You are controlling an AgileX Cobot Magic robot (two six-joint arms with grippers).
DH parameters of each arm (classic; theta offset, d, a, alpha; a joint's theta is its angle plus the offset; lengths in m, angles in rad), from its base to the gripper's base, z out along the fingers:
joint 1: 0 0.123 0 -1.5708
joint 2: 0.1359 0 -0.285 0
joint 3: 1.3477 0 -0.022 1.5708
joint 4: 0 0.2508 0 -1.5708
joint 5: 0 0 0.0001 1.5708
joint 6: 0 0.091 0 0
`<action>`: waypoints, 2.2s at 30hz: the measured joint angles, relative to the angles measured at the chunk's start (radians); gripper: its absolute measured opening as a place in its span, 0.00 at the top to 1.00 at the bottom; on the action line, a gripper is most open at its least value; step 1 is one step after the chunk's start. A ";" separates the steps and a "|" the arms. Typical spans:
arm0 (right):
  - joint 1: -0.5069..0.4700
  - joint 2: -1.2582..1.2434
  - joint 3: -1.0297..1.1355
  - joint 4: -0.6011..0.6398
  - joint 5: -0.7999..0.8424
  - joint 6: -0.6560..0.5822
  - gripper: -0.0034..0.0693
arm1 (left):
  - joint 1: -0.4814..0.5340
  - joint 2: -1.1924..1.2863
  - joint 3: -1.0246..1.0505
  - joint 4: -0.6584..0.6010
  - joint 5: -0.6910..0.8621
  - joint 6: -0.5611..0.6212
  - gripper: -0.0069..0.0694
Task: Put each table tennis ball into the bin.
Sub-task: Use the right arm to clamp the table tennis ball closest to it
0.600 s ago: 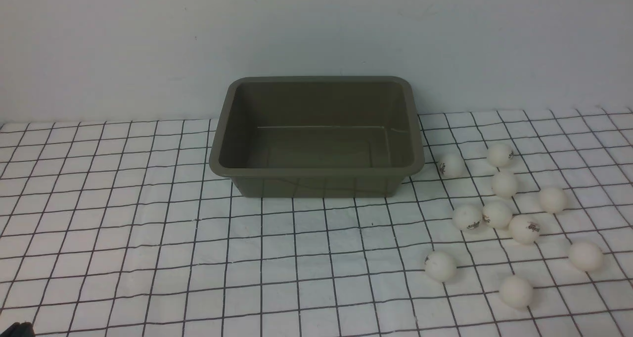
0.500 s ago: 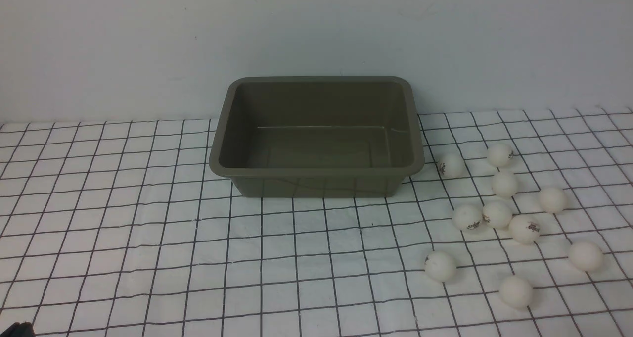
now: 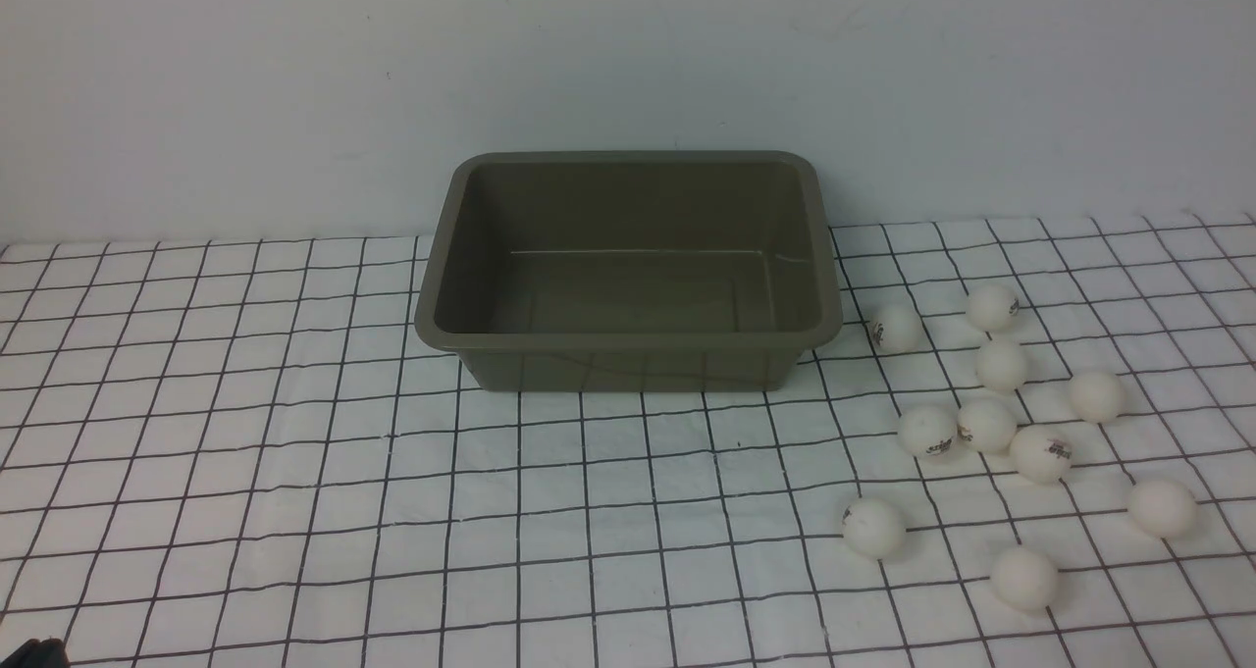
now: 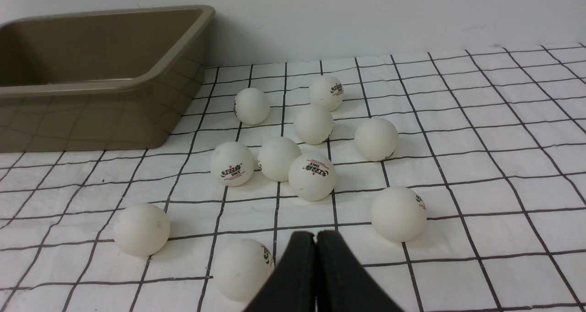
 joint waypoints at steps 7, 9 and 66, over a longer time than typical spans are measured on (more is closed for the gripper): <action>0.000 0.000 0.000 0.000 0.000 0.000 0.97 | 0.000 0.000 0.000 0.000 0.000 0.000 0.91; 0.000 0.000 0.000 0.000 0.000 0.000 0.97 | 0.000 0.000 0.000 0.000 0.000 0.000 0.91; 0.112 0.724 -0.695 -0.654 -0.235 0.604 0.97 | 0.000 0.000 0.000 0.000 0.000 0.000 0.91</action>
